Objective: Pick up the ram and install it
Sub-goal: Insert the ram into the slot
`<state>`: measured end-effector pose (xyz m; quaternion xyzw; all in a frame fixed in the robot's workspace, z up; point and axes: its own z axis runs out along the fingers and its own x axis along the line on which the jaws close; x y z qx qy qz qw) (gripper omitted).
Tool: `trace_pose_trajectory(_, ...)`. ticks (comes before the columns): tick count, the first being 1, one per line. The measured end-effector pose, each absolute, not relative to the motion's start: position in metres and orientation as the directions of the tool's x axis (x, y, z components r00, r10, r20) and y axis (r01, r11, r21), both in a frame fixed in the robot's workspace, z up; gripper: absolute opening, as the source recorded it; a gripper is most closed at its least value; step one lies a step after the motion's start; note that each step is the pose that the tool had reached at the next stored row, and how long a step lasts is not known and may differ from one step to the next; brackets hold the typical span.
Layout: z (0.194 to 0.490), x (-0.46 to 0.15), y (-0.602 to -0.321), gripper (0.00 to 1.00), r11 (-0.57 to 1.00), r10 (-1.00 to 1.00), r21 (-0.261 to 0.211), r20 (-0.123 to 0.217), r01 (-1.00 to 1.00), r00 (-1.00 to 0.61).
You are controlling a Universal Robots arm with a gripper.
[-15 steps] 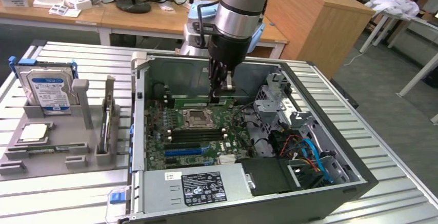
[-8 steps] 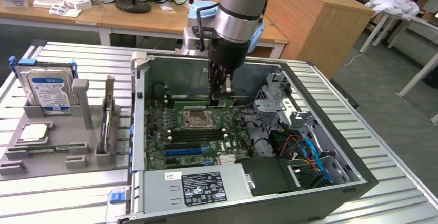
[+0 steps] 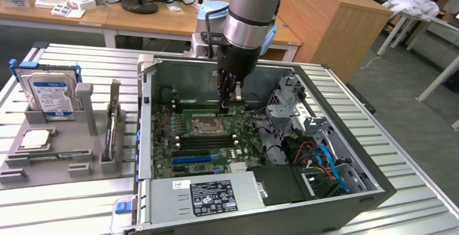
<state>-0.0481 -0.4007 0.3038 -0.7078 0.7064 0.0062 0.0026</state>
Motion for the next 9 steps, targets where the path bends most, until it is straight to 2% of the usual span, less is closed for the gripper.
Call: trace_pose_trajectory(9, 0.2983, -0.0481, -0.4013, 0.12, -0.001, -1.000, 0.005, -0.012, -1.000, 0.001)
